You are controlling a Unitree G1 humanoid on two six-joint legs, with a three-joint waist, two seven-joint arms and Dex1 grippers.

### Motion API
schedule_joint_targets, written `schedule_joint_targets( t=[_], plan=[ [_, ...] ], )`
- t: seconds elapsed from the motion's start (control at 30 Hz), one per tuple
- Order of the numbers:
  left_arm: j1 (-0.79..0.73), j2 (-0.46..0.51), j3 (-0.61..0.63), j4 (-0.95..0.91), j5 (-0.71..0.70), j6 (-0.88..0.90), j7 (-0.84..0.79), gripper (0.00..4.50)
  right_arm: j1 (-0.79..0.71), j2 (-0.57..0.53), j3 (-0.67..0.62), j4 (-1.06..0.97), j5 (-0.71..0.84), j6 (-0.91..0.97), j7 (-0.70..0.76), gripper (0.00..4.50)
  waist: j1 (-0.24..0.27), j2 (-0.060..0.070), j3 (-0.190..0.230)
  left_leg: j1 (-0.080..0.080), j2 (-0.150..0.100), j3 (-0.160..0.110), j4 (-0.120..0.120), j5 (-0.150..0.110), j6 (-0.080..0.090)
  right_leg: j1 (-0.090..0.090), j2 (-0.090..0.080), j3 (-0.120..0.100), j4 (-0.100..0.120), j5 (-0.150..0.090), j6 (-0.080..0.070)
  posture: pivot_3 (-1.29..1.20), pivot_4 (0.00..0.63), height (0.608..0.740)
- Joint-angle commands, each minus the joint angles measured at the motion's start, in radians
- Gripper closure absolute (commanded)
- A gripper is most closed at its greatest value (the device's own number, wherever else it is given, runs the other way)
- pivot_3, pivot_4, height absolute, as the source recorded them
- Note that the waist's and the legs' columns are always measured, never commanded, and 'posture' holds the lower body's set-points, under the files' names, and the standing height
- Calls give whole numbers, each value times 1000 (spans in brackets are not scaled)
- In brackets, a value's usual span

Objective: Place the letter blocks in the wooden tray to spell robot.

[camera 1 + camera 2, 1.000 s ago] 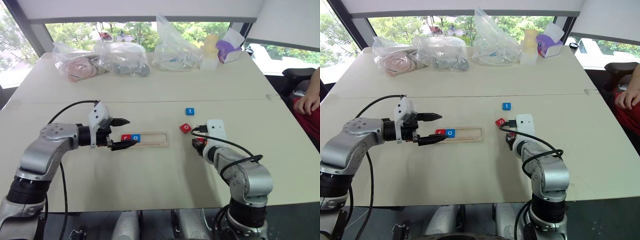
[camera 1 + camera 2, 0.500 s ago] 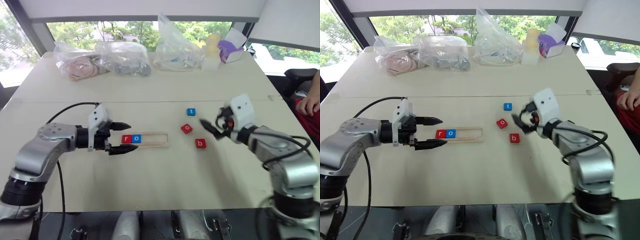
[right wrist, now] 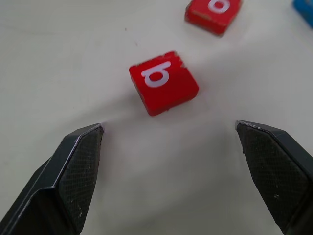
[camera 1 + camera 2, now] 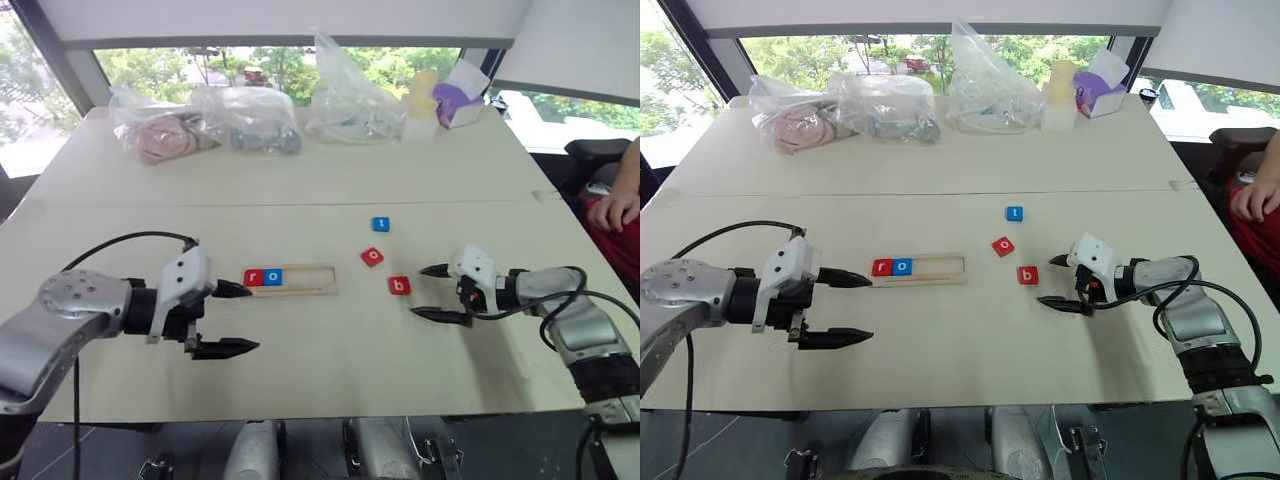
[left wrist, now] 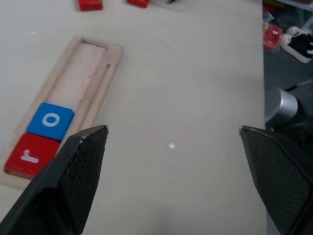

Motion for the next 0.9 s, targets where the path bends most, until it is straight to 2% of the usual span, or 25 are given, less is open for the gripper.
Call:
schedule_joint_targets(
  t=[0.03,0.13,0.23,0.4,0.53,0.67,0.77,0.9],
  plan=[
    [-21,2,5,-19,-6,-16,5,0,-52,35,12,93,-23,-65,2,44,0,0,0,0,0,0,0,0,0,0,0,0,0,0,0,0,150,735],
    [-34,-10,-17,0,8,-28,9,0,-83,70,26,151,-31,-88,11,44,-3,0,0,1,0,0,0,0,0,1,0,0,0,0,0,0,150,735],
    [-45,-18,-32,20,19,-39,13,0,-88,90,42,176,-43,-124,34,802,-5,0,0,4,0,0,0,0,0,3,0,0,0,0,0,0,150,735],
    [-42,-5,-12,69,26,-64,-2,0,-82,94,30,156,-34,-123,47,3343,-3,0,0,9,0,1,-1,0,0,7,0,0,1,-1,-2,0,150,735],
    [-27,-9,-8,159,88,-136,8,0,-131,142,-21,-1,83,105,9,3384,-5,1,1,13,1,1,-1,0,0,11,-1,1,1,-2,-3,0,150,735],
    [-4,22,35,270,141,-214,-7,0,-206,202,48,-218,65,310,-76,3384,-9,4,3,11,1,1,-2,0,0,7,-1,2,3,-1,-4,0,150,735],
    [5,42,65,333,162,-250,-18,0,-296,281,150,-231,-3,415,-144,3384,-1,4,3,10,2,0,-3,0,0,5,-1,1,3,-2,-4,0,150,735],
    [11,56,99,361,151,-245,-37,0,-384,378,239,-160,-29,484,-155,3384,1,4,3,3,2,-1,-3,0,0,0,-2,-1,3,-2,-5,0,150,735]
  ],
)
